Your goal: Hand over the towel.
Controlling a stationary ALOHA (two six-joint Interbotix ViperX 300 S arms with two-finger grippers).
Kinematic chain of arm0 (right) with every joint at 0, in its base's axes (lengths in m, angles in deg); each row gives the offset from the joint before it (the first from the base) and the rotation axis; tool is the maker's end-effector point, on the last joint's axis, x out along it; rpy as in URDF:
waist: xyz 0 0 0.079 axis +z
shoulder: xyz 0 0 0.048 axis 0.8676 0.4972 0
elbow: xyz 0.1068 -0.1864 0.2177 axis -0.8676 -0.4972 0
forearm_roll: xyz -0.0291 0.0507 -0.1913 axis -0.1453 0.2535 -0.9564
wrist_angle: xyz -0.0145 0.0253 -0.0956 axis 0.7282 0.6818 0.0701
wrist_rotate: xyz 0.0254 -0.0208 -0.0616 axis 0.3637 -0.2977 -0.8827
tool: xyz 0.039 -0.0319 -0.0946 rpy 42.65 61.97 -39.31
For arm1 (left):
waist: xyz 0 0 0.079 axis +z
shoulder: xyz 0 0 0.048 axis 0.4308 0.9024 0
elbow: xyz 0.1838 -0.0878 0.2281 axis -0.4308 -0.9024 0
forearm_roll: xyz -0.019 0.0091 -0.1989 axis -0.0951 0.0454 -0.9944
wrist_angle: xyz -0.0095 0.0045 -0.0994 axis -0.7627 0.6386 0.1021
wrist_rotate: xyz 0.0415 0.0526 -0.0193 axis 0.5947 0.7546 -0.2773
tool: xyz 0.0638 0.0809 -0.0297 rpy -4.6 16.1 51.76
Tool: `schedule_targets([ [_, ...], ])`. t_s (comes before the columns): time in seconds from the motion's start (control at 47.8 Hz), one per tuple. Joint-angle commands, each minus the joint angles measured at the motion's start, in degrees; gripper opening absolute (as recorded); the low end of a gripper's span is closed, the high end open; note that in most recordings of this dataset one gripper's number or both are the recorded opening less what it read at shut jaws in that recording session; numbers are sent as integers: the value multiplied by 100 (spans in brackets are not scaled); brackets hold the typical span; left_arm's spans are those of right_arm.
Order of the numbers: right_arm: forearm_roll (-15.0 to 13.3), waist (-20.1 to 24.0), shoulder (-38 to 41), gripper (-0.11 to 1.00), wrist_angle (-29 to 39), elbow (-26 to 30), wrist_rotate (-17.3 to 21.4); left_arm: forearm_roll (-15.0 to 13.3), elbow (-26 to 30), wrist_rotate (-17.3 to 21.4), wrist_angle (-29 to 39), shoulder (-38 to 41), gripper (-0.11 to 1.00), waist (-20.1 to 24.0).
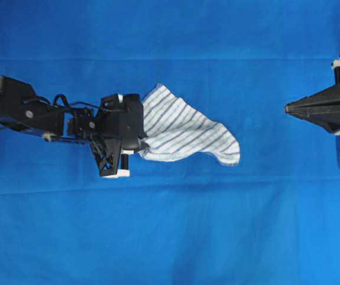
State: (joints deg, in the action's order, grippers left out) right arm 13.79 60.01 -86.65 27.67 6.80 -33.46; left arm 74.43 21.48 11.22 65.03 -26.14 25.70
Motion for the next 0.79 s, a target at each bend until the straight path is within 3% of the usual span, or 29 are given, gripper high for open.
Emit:
schedule_targets([
  [0.0, 9, 9, 26, 0, -26, 141, 0, -9, 70, -9, -18, -562, 4, -9],
  [0.439, 18, 9, 62, 0, -9, 132, 0, -9, -35, 18, -79, -2865, 4, -53],
  [0.773, 9, 9, 185, 0, -35, 114, 0, -9, -220, 18, -510, -3287, 4, -229],
])
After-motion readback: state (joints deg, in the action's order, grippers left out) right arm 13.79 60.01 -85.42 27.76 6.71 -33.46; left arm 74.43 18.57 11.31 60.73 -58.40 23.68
